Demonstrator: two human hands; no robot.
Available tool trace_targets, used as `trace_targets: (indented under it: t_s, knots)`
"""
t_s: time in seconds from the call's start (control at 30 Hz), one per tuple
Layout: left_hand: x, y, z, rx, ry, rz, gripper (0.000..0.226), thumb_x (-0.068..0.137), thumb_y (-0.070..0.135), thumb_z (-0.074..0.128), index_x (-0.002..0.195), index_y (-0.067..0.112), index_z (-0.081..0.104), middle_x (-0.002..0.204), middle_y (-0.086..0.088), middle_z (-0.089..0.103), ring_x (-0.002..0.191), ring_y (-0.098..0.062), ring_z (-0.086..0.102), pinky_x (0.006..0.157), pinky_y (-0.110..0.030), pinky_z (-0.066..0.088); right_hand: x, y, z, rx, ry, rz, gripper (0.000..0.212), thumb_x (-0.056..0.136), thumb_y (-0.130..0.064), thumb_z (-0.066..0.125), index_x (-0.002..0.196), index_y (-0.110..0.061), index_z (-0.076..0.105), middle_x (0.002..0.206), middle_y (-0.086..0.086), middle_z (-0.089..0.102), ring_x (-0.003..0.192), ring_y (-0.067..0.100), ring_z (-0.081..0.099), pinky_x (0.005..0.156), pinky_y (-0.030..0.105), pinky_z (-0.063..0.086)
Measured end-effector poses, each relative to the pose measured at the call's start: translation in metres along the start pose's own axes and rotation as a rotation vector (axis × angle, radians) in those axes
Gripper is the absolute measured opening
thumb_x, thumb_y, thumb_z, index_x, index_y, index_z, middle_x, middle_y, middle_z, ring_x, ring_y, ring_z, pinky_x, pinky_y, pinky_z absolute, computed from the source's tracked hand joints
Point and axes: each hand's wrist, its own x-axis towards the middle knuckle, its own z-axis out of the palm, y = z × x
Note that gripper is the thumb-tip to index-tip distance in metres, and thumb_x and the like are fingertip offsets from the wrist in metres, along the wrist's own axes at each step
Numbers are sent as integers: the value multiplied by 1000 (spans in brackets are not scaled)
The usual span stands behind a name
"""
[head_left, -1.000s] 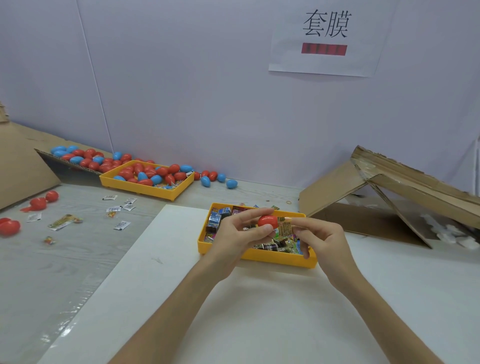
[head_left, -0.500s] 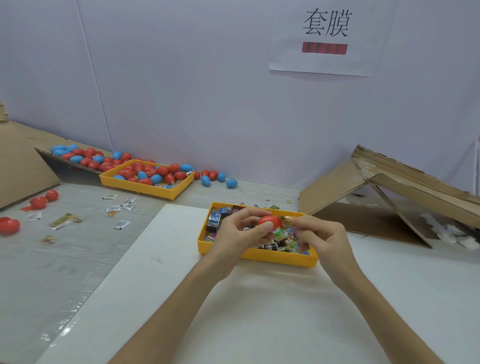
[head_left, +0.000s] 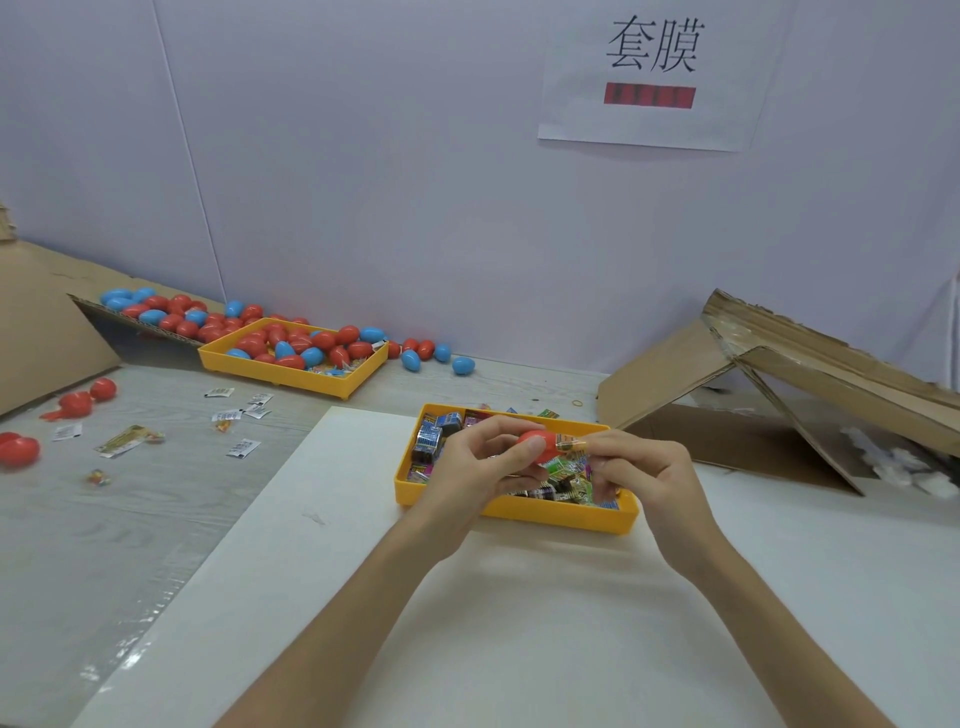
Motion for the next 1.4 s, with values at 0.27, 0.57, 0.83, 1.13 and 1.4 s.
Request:
trace_targets:
  t_s: [0.27,0.57,0.83,1.13,1.4]
  knots:
    - [-1,0,0,31,-1,9,29,82,26,75,107,12,73,97,-11,74,84,-25,73,76,-27,59,1,3,-3,-10,11,12,42,87,21,52,82,-10,79,81,2,73,56,20,60,59,36,47]
    - [1,-5,1,227,91,64,18,85,15,80,101,20,75,92,-1,74,83,-21,76,71,-23,59,-1,9,4,-286,-15,-174,44,89,12,65,97,-29,78,93,-11,68,68,18,57,60,29,45]
    - [1,-5,2,277,135,105,21,85,14,80,103,22,73,97,-8,74,82,-21,76,69,-22,58,-5,9,10,-481,-86,-313,31,86,-9,63,110,-25,76,100,-12,65,63,16,53,59,25,44]
    - [0,-6,1,322,73,89,34,89,15,76,115,36,70,98,7,78,89,-13,76,78,-21,58,-4,14,9,-562,-90,-314,32,89,-11,61,113,-28,75,101,-13,63,67,16,56,60,20,41]
    - [0,-8,2,413,79,125,40,92,10,72,124,33,65,115,-9,71,87,-10,75,78,-18,56,-3,17,8,-620,-94,-320,33,89,-13,60,115,-28,74,102,-15,62,68,15,56,63,12,37]
